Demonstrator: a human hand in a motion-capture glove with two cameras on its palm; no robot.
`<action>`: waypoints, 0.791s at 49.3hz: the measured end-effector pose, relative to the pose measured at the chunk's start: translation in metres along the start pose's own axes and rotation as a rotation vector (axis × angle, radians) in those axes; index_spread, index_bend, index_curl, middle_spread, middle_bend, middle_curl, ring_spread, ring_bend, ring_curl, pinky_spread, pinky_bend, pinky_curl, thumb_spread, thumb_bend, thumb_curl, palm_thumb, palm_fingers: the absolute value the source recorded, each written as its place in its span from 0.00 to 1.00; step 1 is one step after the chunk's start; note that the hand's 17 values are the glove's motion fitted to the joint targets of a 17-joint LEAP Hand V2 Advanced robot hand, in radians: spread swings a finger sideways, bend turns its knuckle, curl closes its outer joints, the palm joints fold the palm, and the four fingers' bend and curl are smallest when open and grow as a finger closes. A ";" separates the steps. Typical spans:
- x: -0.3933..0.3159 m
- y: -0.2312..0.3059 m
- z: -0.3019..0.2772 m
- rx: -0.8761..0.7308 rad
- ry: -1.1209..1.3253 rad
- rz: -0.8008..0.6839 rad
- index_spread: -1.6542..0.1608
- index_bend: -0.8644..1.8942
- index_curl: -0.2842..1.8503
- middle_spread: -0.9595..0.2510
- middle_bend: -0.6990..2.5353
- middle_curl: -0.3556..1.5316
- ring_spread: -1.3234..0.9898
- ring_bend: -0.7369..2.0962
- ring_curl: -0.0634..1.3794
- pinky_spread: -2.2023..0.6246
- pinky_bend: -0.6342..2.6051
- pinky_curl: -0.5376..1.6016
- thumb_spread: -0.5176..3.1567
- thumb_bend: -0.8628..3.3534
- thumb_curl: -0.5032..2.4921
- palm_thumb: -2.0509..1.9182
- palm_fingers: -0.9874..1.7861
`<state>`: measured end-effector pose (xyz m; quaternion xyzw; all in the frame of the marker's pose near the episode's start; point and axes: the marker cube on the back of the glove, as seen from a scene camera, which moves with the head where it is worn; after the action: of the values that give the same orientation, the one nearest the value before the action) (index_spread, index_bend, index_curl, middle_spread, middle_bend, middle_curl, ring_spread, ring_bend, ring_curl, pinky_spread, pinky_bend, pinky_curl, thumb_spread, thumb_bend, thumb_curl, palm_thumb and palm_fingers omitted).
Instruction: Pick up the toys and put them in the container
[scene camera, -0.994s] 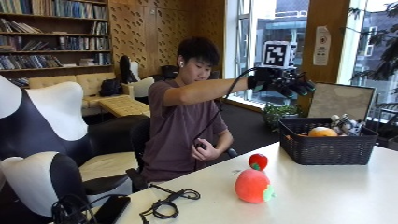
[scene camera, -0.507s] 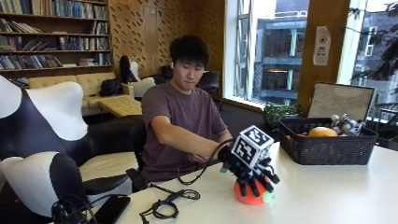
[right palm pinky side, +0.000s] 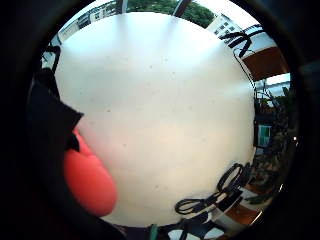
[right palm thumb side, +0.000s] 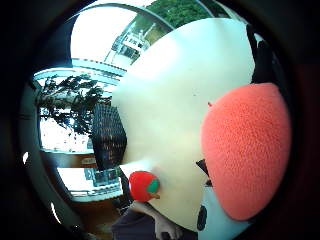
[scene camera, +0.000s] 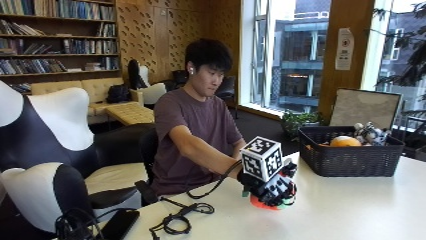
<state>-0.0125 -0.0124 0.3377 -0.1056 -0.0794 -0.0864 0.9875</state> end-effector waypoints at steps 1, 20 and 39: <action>-0.004 -0.001 -0.006 0.002 0.001 -0.005 0.71 0.45 0.29 0.57 0.44 0.42 0.42 0.68 0.46 0.68 0.54 0.45 0.42 0.26 0.38 0.68 0.71; -0.234 0.000 -0.189 0.208 0.041 -0.311 0.66 0.55 0.41 0.46 0.55 0.57 0.38 0.74 0.57 0.66 0.56 0.51 0.32 0.26 0.45 0.68 0.65; -0.505 -0.005 -0.122 0.136 0.093 -0.577 0.64 0.58 0.52 0.45 0.58 0.66 0.38 0.79 0.61 0.65 0.60 0.55 0.27 0.25 0.50 0.68 0.59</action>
<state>-0.4872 0.0337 0.1328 -0.0079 -0.0663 -0.3627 0.9295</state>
